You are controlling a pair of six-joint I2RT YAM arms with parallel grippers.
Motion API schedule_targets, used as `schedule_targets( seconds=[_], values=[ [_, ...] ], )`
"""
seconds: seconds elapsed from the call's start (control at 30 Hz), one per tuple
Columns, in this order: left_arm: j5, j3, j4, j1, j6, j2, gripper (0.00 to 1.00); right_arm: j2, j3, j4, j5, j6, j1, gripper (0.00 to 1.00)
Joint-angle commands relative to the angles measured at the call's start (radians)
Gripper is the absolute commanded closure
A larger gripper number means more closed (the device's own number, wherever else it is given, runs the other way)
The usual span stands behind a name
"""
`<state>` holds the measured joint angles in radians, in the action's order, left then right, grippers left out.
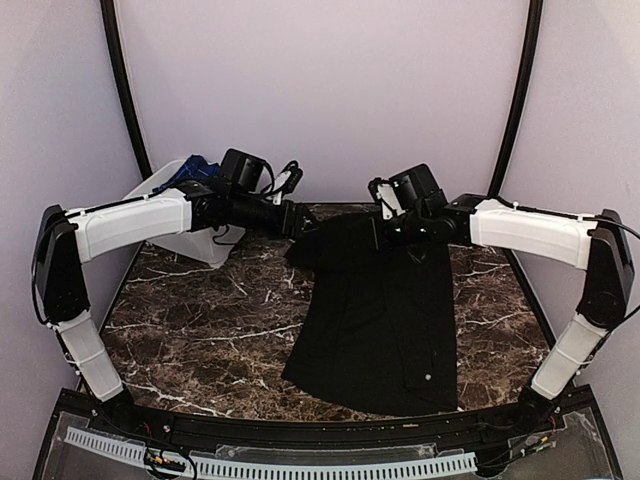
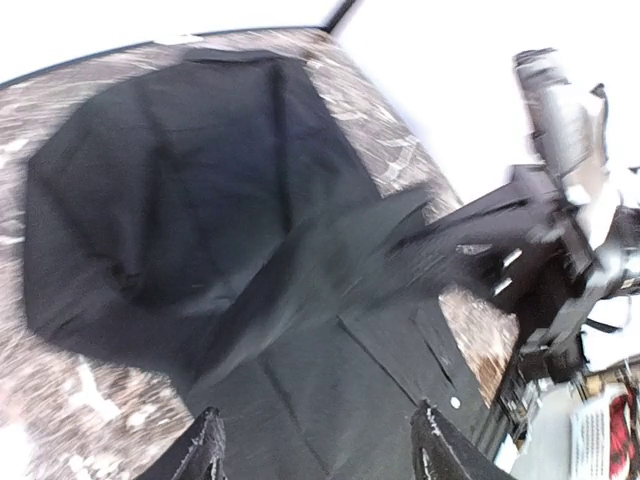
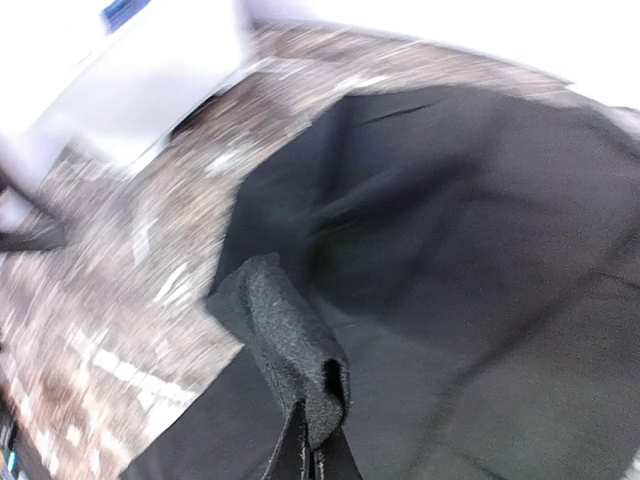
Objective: Fold and stack the long sleeve shirts
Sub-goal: Pick up the shirt from the center of the board.
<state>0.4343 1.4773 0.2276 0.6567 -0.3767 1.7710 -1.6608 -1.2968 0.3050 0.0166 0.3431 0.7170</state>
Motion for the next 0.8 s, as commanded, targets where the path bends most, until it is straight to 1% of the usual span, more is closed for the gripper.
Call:
schedule_targets(
  seconds=[0.0,0.1,0.23,0.3,0.4,0.5,0.63,0.7,0.77],
  values=[
    [-0.200,-0.042,0.147,-0.022,-0.080,-0.065,0.39,0.094,-0.040,0.150,-0.346,0.130,-0.032,1.00],
    [-0.232,-0.114,0.195,-0.022,-0.074,-0.097,0.41,0.163,-0.018,0.189,-0.396,0.181,-0.061,1.00],
    [-0.207,-0.205,0.234,-0.020,-0.089,-0.128,0.45,0.242,-0.030,0.279,-0.460,0.222,-0.091,1.00],
    [-0.201,-0.254,0.242,-0.004,-0.094,-0.140,0.47,0.286,-0.026,0.312,-0.474,0.226,-0.091,1.00],
    [-0.207,-0.306,0.257,0.050,-0.098,-0.148,0.48,0.335,-0.007,0.329,-0.468,0.224,-0.091,1.00],
    [-0.219,-0.364,0.258,0.104,-0.112,-0.146,0.48,0.348,-0.008,0.328,-0.430,0.230,-0.093,1.00],
    [-0.195,-0.421,0.220,0.161,-0.135,-0.154,0.48,0.346,-0.010,0.294,-0.369,0.237,-0.093,1.00],
    [-0.186,-0.433,0.200,0.190,-0.143,-0.161,0.49,0.338,-0.022,0.280,-0.363,0.232,-0.092,1.00],
    [-0.175,-0.441,0.188,0.214,-0.151,-0.163,0.51,0.325,-0.052,0.276,-0.387,0.209,-0.093,1.00]
  ],
)
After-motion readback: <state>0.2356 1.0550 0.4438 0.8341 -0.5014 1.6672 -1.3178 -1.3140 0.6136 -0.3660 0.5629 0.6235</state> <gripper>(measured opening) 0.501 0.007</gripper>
